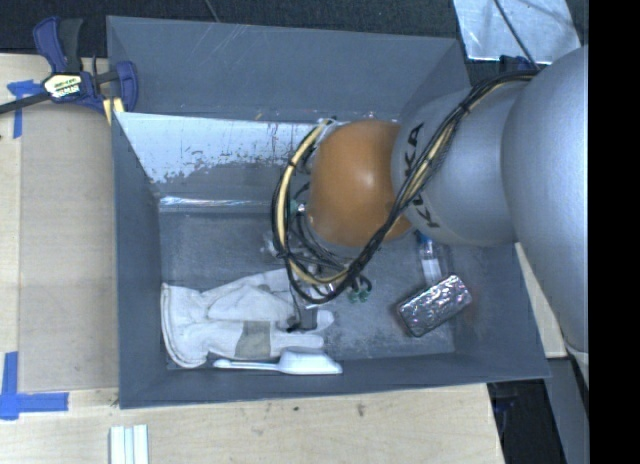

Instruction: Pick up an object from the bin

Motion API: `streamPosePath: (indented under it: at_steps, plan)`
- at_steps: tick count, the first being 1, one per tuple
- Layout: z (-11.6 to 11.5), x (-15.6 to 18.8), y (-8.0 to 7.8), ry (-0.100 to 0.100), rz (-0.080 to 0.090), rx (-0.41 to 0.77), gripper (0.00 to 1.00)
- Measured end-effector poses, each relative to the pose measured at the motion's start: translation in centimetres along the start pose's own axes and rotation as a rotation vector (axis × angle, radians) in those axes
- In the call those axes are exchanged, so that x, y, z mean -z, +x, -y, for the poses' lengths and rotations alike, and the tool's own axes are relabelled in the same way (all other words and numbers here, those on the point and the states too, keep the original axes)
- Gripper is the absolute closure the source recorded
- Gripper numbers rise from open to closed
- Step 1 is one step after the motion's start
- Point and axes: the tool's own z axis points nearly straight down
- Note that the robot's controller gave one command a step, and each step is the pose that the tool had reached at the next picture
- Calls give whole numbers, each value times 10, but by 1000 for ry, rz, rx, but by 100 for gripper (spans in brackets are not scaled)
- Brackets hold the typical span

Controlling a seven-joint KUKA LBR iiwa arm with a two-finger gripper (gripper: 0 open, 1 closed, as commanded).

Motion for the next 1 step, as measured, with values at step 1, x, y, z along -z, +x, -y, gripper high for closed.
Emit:
streamPosePath:
  at_steps: [1]
  plan:
    - [12, -6, 0, -2, 0, 114, 0]
